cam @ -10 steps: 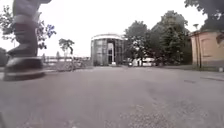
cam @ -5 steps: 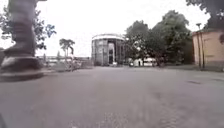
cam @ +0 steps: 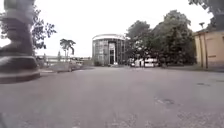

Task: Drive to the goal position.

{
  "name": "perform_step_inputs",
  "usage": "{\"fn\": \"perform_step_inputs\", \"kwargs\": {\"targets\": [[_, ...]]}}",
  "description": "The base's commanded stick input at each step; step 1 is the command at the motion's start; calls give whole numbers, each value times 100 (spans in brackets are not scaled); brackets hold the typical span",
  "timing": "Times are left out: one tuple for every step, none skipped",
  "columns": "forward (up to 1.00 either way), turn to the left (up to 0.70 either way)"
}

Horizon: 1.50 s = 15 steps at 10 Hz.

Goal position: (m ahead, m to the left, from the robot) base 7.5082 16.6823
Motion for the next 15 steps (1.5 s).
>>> {"fn": "perform_step_inputs", "kwargs": {"targets": [[70, 0], [70, 0], [70, 0], [70, 0], [70, 0], [70, 0], [70, 0], [70, 0], [70, 0], [70, 0], [70, 0], [70, 0], [70, 0], [70, 0], [70, 0]]}}
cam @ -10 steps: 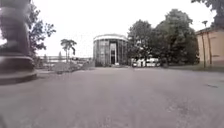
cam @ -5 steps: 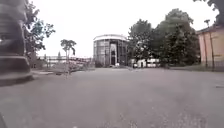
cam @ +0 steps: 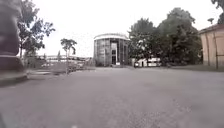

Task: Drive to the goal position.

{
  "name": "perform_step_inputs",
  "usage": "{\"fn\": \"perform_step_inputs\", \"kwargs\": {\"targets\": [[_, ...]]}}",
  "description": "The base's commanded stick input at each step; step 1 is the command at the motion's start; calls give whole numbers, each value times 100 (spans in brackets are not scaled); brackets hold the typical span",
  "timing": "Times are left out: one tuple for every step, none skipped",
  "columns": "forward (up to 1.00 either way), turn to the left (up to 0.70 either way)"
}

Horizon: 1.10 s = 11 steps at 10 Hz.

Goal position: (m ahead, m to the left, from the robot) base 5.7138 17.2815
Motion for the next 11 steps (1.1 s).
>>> {"fn": "perform_step_inputs", "kwargs": {"targets": [[70, 0], [70, 0], [70, 0], [70, 0], [70, 0], [70, 0], [70, 0], [70, 0], [70, 0], [70, 0], [70, 0]]}}
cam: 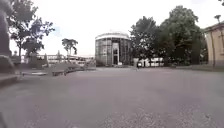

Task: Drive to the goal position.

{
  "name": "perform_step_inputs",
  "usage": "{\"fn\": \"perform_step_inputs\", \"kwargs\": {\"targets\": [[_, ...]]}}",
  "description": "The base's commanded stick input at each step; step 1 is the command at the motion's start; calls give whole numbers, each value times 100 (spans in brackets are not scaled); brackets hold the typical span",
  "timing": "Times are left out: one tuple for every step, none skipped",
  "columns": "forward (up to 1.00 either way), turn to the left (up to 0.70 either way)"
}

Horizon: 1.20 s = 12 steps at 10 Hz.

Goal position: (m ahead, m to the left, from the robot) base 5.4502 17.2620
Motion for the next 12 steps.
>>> {"fn": "perform_step_inputs", "kwargs": {"targets": [[70, 0], [70, 0], [70, 0], [70, 0], [70, 0], [70, 0], [70, 0], [70, 0], [70, 0], [70, 0], [70, 0], [70, 0]]}}
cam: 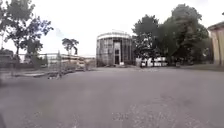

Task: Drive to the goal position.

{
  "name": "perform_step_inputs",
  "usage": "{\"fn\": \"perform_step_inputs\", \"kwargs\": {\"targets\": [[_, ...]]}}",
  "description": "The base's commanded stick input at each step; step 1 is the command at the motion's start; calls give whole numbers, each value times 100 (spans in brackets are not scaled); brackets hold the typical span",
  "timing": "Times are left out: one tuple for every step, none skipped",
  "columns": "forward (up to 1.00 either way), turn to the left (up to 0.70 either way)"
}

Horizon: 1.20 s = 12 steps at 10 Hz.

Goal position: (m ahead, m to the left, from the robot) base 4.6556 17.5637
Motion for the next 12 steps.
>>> {"fn": "perform_step_inputs", "kwargs": {"targets": [[70, 0], [70, 0], [70, -10], [70, -31], [70, -34], [70, -35], [70, -29], [70, 0], [70, 0], [70, 0], [70, 0], [70, 0]]}}
